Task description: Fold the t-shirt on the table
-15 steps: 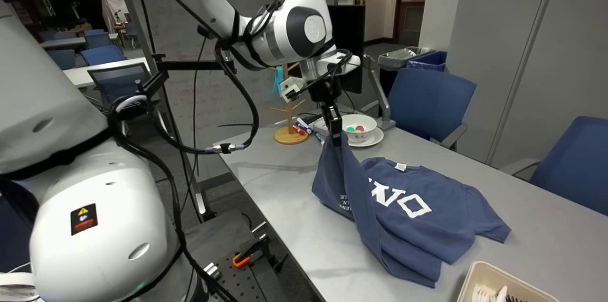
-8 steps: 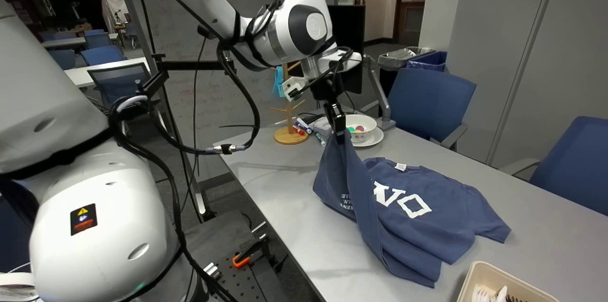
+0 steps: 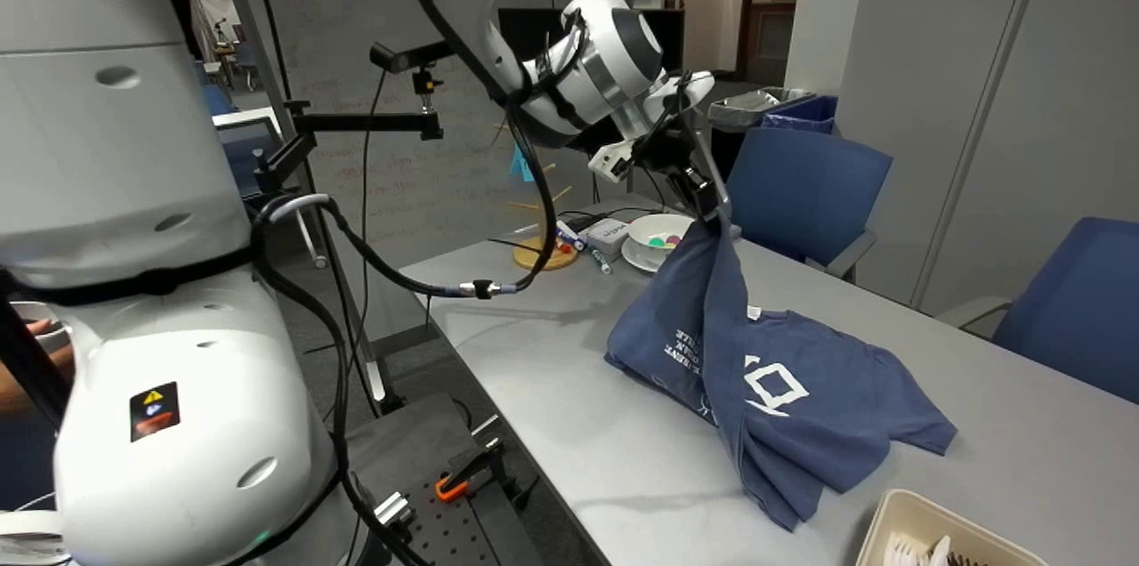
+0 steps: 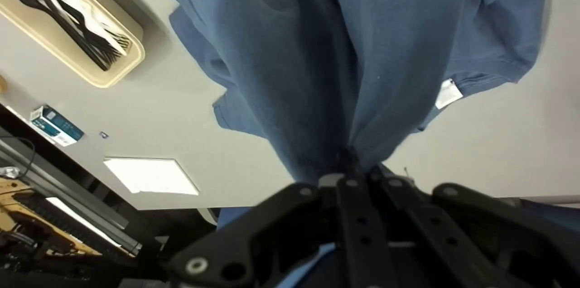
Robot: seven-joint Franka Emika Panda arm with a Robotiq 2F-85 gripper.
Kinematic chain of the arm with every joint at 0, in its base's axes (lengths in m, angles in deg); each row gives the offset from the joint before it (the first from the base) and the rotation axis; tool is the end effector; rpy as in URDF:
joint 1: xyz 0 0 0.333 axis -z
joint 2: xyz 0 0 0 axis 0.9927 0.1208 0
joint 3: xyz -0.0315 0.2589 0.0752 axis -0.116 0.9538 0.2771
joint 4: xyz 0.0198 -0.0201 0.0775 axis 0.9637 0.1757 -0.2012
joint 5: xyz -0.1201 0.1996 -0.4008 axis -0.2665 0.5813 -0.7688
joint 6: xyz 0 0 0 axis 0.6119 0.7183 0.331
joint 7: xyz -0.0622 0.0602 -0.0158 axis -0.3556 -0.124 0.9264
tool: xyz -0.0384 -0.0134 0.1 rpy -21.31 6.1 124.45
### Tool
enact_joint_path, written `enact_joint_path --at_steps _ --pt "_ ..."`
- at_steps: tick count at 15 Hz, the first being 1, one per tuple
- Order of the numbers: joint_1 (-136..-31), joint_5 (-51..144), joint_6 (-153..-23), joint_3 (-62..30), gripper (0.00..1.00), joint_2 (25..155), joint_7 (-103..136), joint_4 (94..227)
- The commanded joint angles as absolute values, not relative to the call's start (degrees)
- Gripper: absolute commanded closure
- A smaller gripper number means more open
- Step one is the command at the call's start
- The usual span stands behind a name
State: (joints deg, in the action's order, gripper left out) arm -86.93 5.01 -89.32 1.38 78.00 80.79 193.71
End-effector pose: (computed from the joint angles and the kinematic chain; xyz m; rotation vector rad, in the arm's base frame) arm 0.5816 0.1730 0.2760 2.6983 -0.4877 0.6357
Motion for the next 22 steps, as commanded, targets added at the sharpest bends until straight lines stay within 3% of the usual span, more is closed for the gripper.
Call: enact_joint_path --at_steps 1,9,10,12,20,22 --pt "-90.82 2.21 -90.96 -1.27 0.99 88.15 83.78 185.11" --pt "-96.62 5.94 -95.58 -4.95 0.99 98.59 81.08 175.95" --pt "-97.07 6.09 -95.42 -5.35 0.72 99.09 80.68 175.2" --pt "-97.64 6.3 -95.71 -5.93 0.66 99.12 79.84 174.52" --pt "-97.51 8.28 -96.36 -5.81 0.04 92.8 75.95 178.13" --pt "-96.92 9.6 -95.58 -5.95 0.0 89.96 73.14 180.9"
